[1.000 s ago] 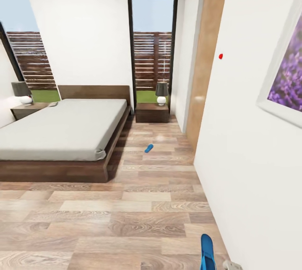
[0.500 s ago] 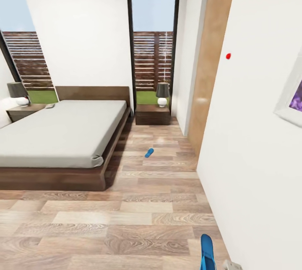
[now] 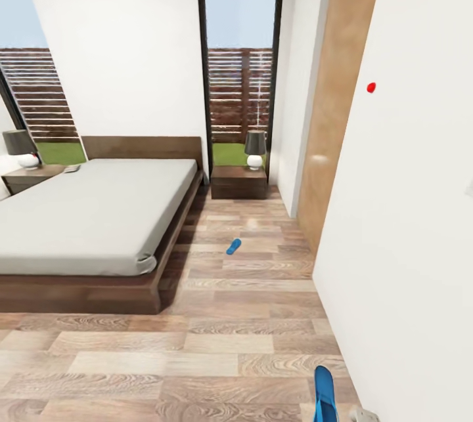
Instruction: In the bedroom, move the book from the bed onto either nightstand, and place the two sandals side by side next to the bed.
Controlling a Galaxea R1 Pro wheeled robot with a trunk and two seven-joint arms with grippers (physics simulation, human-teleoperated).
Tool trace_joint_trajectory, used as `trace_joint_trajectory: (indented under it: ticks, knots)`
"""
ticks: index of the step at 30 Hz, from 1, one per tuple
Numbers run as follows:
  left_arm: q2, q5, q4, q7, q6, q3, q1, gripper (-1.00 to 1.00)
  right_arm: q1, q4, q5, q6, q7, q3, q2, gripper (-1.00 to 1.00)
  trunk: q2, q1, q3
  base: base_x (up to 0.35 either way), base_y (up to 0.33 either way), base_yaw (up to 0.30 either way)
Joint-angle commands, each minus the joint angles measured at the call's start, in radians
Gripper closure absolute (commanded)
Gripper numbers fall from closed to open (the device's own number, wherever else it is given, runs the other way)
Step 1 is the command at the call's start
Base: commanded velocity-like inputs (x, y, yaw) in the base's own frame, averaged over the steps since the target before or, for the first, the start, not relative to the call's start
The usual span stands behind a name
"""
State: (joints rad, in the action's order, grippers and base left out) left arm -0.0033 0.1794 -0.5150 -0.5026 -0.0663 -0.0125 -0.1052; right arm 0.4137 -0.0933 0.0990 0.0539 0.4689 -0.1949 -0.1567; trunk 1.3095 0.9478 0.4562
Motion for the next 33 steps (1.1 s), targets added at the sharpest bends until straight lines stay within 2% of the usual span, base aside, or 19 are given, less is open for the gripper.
trace_joint_trajectory:
  ticks: [1,33]
  knots:
    - [0.000,0.005,0.001,-0.002,-0.003,-0.001,-0.001,-1.00,0.000,0.000,0.011,0.006,0.004,-0.001,0.000,1.00,0.000,0.001,0.001,0.319,0.000,0.000]
    - [0.002,0.005,0.000,-0.002,-0.003,0.000,-0.001,-1.00,0.000,0.000,0.011,0.006,0.004,-0.001,0.000,1.00,0.000,0.001,0.001,0.322,0.000,0.000]
